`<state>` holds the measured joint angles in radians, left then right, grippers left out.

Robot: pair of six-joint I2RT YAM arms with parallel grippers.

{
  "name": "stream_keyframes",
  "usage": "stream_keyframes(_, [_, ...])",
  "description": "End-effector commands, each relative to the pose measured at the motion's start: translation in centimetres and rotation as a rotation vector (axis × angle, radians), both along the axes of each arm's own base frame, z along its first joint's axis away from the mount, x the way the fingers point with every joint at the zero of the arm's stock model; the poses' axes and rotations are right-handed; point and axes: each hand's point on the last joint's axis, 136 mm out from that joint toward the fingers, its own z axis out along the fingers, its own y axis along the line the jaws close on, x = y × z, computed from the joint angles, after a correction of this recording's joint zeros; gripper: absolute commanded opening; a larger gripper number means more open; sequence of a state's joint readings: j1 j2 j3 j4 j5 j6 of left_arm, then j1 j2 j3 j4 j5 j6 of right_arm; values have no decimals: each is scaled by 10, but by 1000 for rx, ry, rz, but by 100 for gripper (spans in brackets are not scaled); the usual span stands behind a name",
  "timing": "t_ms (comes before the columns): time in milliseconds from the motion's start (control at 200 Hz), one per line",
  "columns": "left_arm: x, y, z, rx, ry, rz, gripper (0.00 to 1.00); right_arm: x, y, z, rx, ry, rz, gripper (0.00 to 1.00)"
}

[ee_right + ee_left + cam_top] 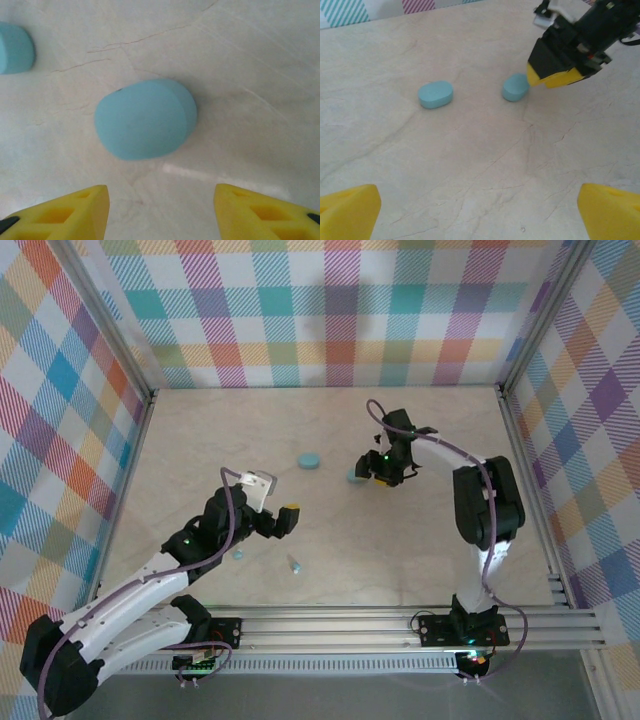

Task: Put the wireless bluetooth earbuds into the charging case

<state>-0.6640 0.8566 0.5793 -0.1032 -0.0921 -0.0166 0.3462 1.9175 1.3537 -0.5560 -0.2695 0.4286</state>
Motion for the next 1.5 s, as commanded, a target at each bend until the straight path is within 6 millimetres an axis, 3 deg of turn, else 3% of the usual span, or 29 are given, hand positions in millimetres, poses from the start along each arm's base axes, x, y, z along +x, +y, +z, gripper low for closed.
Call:
stream_keyframes(0, [3,12,11,-37,-25,69,100,3,0,34,-5,-102,38,56])
stream_keyframes(170, [9,24,6,-91,24,181,100,11,32,56,-33,-210,226,57])
stream_keyframes(520, [13,33,-32,-103,225,302,100,61,129,59,-32,-345,544,62])
stream_keyframes(695, [19,35,-49,-191,322,322,100,70,159,50,-54,-454,731,65])
stream_keyframes(1050, [37,39,-82,-261,407,343,100,77,170,21,-161,-587,981,69])
stream_keyframes(1495, [35,49,-86,-266,422,361,100,79,165,-26,-242,-571,1127,74])
